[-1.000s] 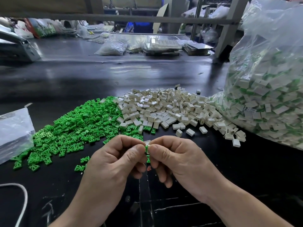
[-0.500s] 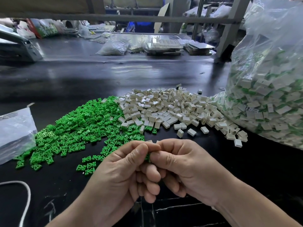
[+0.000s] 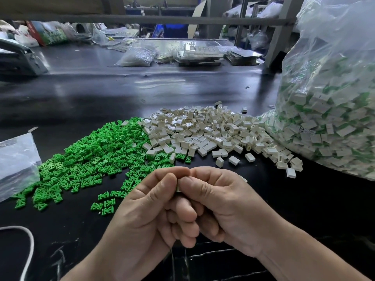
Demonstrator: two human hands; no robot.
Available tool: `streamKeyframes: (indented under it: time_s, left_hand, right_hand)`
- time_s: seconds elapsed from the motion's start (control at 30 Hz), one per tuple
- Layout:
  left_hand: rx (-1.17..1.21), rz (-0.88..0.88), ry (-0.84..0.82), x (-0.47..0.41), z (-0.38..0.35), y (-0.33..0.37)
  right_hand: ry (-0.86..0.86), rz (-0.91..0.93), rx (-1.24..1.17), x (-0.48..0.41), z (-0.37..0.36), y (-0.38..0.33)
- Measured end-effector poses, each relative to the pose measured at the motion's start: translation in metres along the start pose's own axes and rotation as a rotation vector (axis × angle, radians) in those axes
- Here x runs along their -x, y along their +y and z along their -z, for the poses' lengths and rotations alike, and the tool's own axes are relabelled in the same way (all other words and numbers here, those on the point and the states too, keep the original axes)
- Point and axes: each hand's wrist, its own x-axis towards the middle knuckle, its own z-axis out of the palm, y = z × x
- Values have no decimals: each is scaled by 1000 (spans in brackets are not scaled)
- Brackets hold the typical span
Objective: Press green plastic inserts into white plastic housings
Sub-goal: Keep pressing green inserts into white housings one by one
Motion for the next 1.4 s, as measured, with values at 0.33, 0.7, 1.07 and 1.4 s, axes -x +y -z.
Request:
streamKeyframes:
  time_s: [0.33, 0.7, 1.07, 1.4]
  left_hand:
    - [-48, -24, 94, 0, 1, -2]
    - [-46, -70, -51, 4, 4, 2]
    - [-1097, -372, 288, 10, -1, 1]
    - [-1485, -326, 459, 10, 10, 9]
  right_hand:
    - [18, -15, 27, 0, 0, 3]
    - [-104, 11, -121, -3, 1, 0]
    - [-23, -39, -35, -8, 7, 7]
    - [108, 150, -424, -6, 55, -25]
